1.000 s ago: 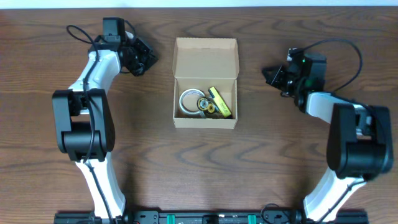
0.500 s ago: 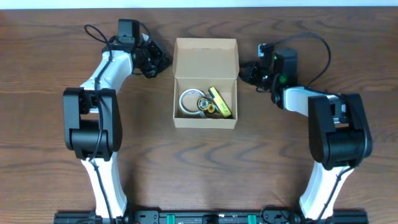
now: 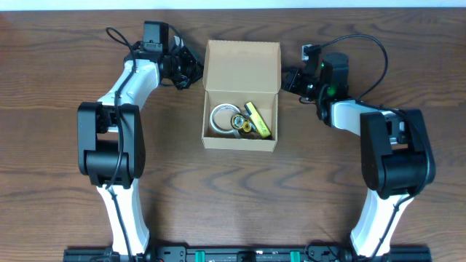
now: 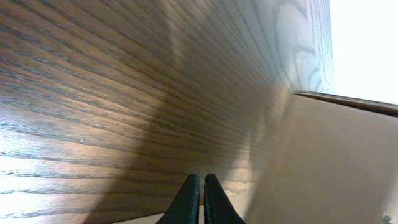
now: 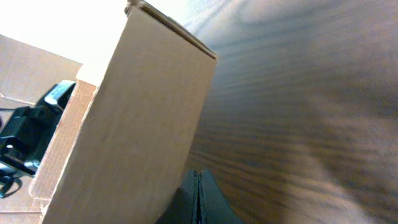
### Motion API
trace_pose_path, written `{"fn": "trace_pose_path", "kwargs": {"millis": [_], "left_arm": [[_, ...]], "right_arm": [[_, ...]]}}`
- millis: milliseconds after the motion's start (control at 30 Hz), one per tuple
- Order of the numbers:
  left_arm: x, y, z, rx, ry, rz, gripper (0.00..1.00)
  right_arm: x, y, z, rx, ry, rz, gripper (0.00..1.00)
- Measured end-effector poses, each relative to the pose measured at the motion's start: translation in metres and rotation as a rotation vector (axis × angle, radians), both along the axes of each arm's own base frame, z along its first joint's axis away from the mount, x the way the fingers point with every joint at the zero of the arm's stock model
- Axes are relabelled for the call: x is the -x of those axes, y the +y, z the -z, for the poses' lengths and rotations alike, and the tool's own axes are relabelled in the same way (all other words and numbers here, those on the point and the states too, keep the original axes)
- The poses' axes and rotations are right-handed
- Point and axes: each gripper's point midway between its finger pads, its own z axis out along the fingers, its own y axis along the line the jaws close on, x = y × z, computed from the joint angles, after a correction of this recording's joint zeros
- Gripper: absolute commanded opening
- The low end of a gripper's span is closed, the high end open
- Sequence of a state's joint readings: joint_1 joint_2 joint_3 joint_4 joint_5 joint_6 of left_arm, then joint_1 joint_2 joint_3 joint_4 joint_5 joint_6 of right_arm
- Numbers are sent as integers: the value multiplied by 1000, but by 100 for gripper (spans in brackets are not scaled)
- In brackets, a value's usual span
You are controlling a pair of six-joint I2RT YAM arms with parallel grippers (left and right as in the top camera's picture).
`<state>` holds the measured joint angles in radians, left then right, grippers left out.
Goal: Pack container
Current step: 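Fold the lid over the box with both grippers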
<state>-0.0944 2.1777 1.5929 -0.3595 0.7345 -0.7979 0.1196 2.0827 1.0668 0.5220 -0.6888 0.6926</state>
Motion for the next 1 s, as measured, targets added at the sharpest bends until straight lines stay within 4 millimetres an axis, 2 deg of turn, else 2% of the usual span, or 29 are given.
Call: {"fn": "trace_pose_path", "kwargs": {"millis": [400,567,700,1000], "left_arm": [[19,-1,2,-30,12,107,6],[17,2,-20,-78,-3,152,6],[16,2,-28,-90,-19,171,6],[18,-1,-30,-75,-36,202,6]], "right_arm": [[-6,6,-18,-16,-69,-36,1],[-6,7,-21,-18,-82,-53,1],[-5,8,-26,-21,-88,-62,1],[1,11,-62,-26,-153,-93,1]]}}
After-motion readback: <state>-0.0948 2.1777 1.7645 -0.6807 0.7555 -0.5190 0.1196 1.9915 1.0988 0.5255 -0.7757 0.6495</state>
